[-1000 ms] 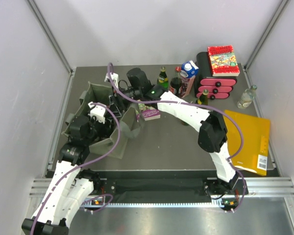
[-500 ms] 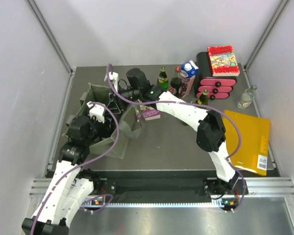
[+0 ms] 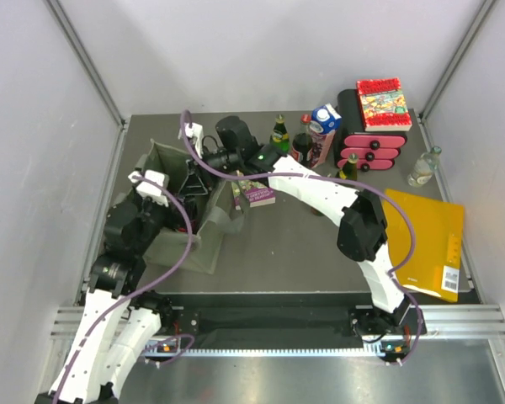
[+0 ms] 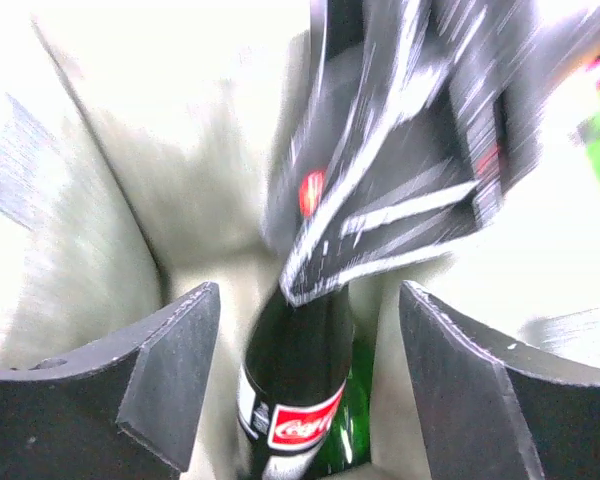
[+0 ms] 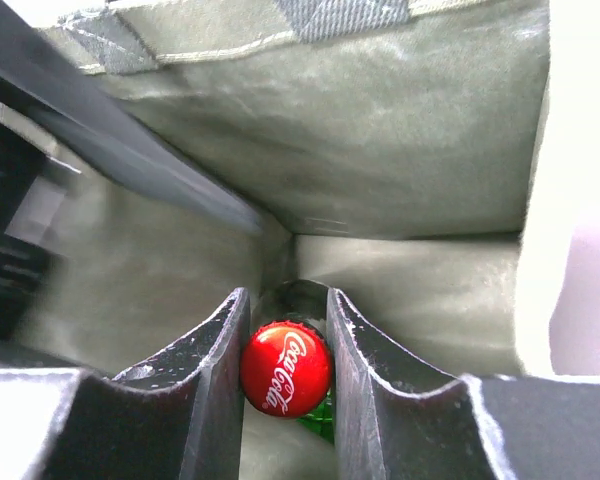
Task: Take the beverage out of the canvas bag
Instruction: Take out the drink from the canvas bag.
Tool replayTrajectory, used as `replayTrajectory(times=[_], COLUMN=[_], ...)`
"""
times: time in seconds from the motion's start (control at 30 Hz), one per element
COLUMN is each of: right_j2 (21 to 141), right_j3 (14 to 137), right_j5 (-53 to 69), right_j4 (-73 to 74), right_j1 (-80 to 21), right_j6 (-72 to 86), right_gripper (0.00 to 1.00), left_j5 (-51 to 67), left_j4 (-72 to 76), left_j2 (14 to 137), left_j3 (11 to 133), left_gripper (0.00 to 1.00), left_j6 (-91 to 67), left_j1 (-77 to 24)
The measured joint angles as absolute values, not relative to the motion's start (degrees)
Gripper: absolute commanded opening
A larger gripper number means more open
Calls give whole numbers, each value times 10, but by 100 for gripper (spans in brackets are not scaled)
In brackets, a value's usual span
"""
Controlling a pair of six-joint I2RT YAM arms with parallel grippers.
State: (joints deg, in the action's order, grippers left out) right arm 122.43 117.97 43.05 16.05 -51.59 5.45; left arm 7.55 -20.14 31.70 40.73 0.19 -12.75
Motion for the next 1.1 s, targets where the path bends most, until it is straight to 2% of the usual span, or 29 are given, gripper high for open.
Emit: replayTrajectory(times=[0.2,0.67,1.1], right_j2=[1224,1214,1139], right_j3=[1182,1193,1225], right_j5=[416,387,376], right_j4=[163,176,209], right_j1=[-513,-492,-469], right_j6=[51,44,40], right_gripper=[0,0,0], left_j5=[74,29,-18], left_j4=[-198,-280,-284], left_j2=[286,232,222], left_j3=[472,532,537], left_gripper=[79,80,80], left_j6=[3,-12,-59], left_j1=[-128,-128,-128])
